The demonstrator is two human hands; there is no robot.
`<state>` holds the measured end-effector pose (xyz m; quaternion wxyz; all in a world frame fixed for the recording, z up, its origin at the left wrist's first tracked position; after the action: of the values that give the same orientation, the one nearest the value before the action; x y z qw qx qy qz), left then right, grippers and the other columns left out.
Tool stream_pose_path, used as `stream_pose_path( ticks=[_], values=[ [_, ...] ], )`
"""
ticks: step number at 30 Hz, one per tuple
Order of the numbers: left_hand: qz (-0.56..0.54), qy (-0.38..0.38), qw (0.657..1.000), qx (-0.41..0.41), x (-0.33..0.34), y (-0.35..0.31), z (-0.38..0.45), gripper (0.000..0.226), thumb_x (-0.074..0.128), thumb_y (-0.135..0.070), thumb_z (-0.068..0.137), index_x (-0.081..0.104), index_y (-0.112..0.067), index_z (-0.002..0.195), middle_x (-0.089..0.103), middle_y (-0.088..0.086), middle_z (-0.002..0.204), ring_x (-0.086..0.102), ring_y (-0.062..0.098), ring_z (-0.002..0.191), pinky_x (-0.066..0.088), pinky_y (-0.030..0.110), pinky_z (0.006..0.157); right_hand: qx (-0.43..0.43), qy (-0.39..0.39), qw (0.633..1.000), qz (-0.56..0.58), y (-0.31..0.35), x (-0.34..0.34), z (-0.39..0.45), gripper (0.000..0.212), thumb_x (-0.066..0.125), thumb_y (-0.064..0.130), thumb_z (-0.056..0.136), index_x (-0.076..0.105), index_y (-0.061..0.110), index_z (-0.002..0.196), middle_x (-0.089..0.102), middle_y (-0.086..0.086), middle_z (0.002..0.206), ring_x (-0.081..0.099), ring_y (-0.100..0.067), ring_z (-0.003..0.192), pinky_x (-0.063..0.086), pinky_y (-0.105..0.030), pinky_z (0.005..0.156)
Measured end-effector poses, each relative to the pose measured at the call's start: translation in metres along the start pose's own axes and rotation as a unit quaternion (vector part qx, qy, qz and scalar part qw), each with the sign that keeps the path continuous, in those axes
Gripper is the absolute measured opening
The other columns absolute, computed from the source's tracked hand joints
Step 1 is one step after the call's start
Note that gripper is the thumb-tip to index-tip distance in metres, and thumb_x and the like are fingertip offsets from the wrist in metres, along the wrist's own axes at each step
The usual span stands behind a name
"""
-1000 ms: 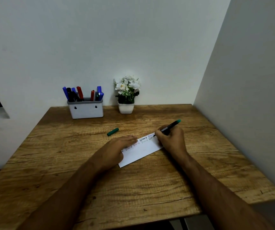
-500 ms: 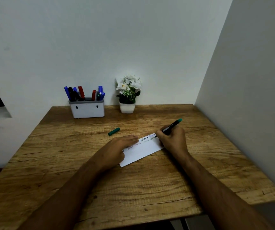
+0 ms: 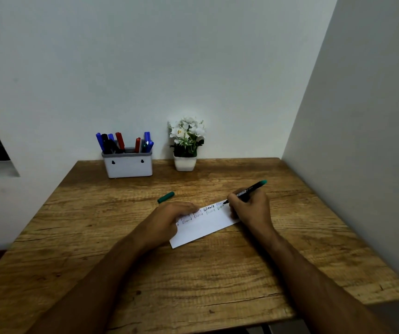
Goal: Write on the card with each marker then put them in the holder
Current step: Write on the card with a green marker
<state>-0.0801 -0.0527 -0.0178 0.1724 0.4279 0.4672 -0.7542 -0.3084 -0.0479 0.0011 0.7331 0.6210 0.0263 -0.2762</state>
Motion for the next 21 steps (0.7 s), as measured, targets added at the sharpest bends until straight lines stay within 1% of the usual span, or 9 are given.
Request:
stream_pose_path(
  ticks=[2, 4, 8, 11, 14, 16, 18, 19, 21],
  values=[
    [0.013, 0.002, 1.0, 0.002, -0.003, 0.002, -0.001, 0.074, 0.045, 0.02, 0.079, 0.054, -0.021, 0.14, 0.05, -0.01, 0.145, 0.035, -0.007, 0.131, 0.02, -0.004, 0.1, -0.002, 0.003, 1.0, -0.001, 0.002, 0.001, -0.002, 0.024, 0.067, 0.007, 0.086, 0.069, 0.005, 0.062, 0.07, -0.004, 0.056, 0.065, -0.01, 0.045, 0.049, -0.023, 0.046],
    [0.022, 0.006, 1.0, 0.007, -0.005, 0.004, -0.001, 0.075, 0.045, 0.021, 0.077, 0.056, -0.021, 0.139, 0.052, -0.009, 0.145, 0.036, -0.009, 0.129, 0.019, -0.006, 0.1, -0.001, 0.009, 1.0, 0.001, 0.004, 0.004, -0.005, 0.023, 0.068, 0.007, 0.086, 0.071, 0.004, 0.064, 0.071, -0.004, 0.057, 0.066, -0.011, 0.046, 0.051, -0.023, 0.046],
    [0.042, -0.01, 0.999, 0.005, -0.01, 0.008, -0.001, 0.073, 0.046, 0.02, 0.079, 0.057, -0.021, 0.138, 0.054, -0.008, 0.143, 0.043, -0.001, 0.133, 0.022, -0.002, 0.102, 0.012, 0.033, 0.999, 0.007, 0.006, 0.01, -0.014, 0.016, 0.07, 0.008, 0.087, 0.074, 0.004, 0.072, 0.073, -0.006, 0.062, 0.069, -0.014, 0.05, 0.056, -0.027, 0.05],
    [0.056, -0.026, 0.998, 0.019, -0.014, 0.008, -0.002, 0.069, 0.049, 0.017, 0.081, 0.059, -0.021, 0.137, 0.057, -0.009, 0.139, 0.047, 0.001, 0.131, 0.03, 0.005, 0.106, 0.016, 0.034, 0.999, 0.019, 0.008, 0.011, -0.018, 0.015, 0.071, 0.009, 0.087, 0.074, 0.004, 0.073, 0.074, -0.005, 0.062, 0.069, -0.014, 0.05, 0.054, -0.026, 0.05],
    [0.068, -0.076, 0.995, 0.011, -0.025, 0.006, -0.002, 0.054, 0.053, 0.009, 0.087, 0.063, -0.019, 0.132, 0.065, -0.006, 0.131, 0.057, 0.007, 0.122, 0.036, 0.006, 0.098, 0.013, 0.032, 0.999, 0.03, 0.014, 0.009, -0.02, 0.016, 0.069, 0.006, 0.086, 0.072, 0.004, 0.07, 0.071, -0.003, 0.059, 0.067, -0.01, 0.048, 0.05, -0.021, 0.048],
    [0.081, -0.137, 0.987, -0.014, -0.034, 0.006, -0.001, 0.046, 0.057, 0.005, 0.088, 0.066, -0.017, 0.128, 0.07, -0.002, 0.121, 0.062, 0.013, 0.111, 0.046, 0.019, 0.095, 0.007, 0.033, 0.998, 0.046, 0.019, 0.007, -0.02, 0.018, 0.067, 0.005, 0.087, 0.072, 0.005, 0.07, 0.07, 0.0, 0.057, 0.066, -0.01, 0.048, 0.051, -0.022, 0.049],
    [0.099, -0.191, 0.975, -0.057, -0.042, 0.01, 0.002, 0.039, 0.06, 0.0, 0.09, 0.068, -0.016, 0.124, 0.071, 0.001, 0.119, 0.064, 0.015, 0.108, 0.052, 0.031, 0.094, 0.002, 0.03, 0.998, 0.06, 0.026, 0.005, -0.018, 0.018, 0.068, 0.006, 0.087, 0.073, 0.006, 0.07, 0.07, -0.001, 0.056, 0.067, -0.014, 0.049, 0.055, -0.026, 0.051],
    [0.107, -0.197, 0.971, -0.087, -0.045, 0.014, 0.005, 0.037, 0.061, -0.002, 0.09, 0.068, -0.016, 0.124, 0.07, 0.002, 0.119, 0.064, 0.017, 0.108, 0.053, 0.034, 0.094, -0.001, 0.027, 0.998, 0.064, 0.029, 0.006, -0.016, 0.019, 0.068, 0.006, 0.087, 0.073, 0.007, 0.069, 0.07, -0.001, 0.056, 0.068, -0.016, 0.049, 0.056, -0.027, 0.052],
    [0.129, -0.168, 0.967, -0.141, -0.044, 0.02, 0.011, 0.032, 0.062, -0.007, 0.09, 0.069, -0.018, 0.119, 0.071, 0.003, 0.112, 0.065, 0.019, 0.103, 0.056, 0.037, 0.088, -0.005, 0.024, 0.998, 0.062, 0.033, 0.007, -0.014, 0.019, 0.068, 0.007, 0.088, 0.074, 0.008, 0.069, 0.071, 0.0, 0.056, 0.069, -0.016, 0.05, 0.058, -0.026, 0.052]
  ],
)
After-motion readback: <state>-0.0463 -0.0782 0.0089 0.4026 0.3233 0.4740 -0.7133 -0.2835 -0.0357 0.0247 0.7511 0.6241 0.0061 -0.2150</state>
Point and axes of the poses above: each hand's wrist, its own z-axis towards the middle knuckle, its own x-axis out of the palm, y = z × x, the point moved 5 cm from there along z, towards the middle knuckle
